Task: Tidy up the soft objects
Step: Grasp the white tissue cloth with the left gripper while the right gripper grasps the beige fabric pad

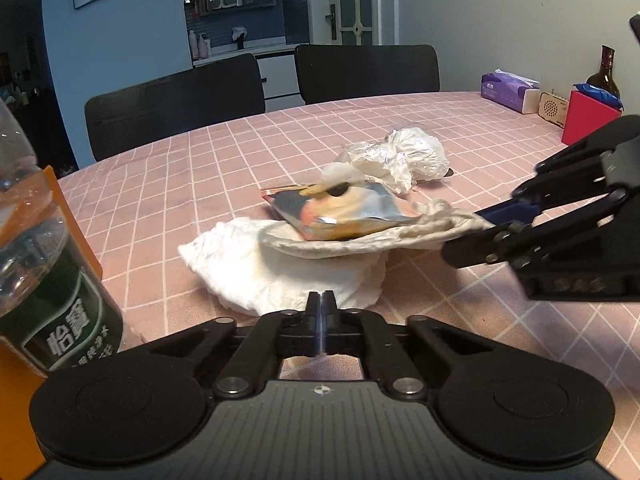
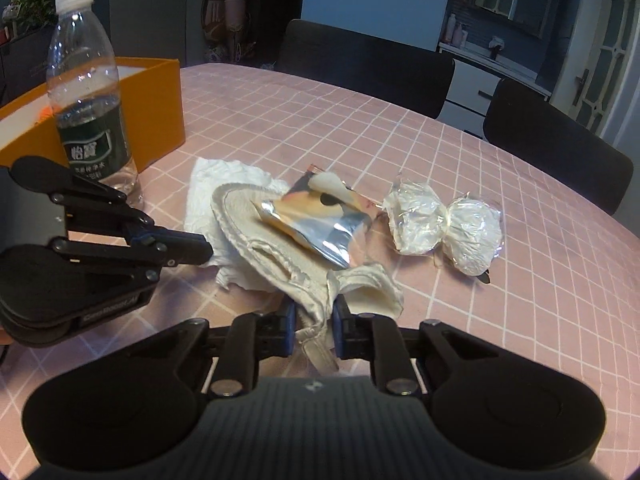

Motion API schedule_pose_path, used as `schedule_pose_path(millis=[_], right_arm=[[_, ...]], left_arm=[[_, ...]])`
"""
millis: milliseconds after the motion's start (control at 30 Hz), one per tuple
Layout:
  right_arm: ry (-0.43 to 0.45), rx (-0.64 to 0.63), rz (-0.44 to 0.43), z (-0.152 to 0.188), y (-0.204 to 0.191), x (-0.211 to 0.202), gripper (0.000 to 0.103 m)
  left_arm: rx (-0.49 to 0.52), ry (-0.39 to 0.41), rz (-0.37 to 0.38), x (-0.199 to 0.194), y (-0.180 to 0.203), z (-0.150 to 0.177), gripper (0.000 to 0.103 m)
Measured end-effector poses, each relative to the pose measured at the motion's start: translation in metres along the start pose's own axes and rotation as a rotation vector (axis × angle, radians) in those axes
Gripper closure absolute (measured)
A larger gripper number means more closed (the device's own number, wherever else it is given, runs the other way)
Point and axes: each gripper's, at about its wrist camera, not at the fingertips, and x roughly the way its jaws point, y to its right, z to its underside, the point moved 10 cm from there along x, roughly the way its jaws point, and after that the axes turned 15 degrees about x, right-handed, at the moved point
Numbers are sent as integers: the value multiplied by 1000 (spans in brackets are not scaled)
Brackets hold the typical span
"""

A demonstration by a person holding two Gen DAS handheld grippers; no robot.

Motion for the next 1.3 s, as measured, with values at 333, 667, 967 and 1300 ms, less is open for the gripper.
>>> schedule_pose_path(millis=[333, 667, 967, 1300], right_arm=[[-54, 66, -27, 29, -3, -54, 87], [-136, 15, 52, 73, 1, -58, 77], [-116, -84, -11, 57, -25, -44, 12], [-239, -57, -88, 66, -18, 5, 3]], left_arm=[[-42, 22, 19, -47, 5, 13, 101], [-57, 24, 30, -47, 10, 19, 32], [-33, 0, 44, -39, 15, 17, 27], [-29, 0, 38, -38, 9, 13, 26]])
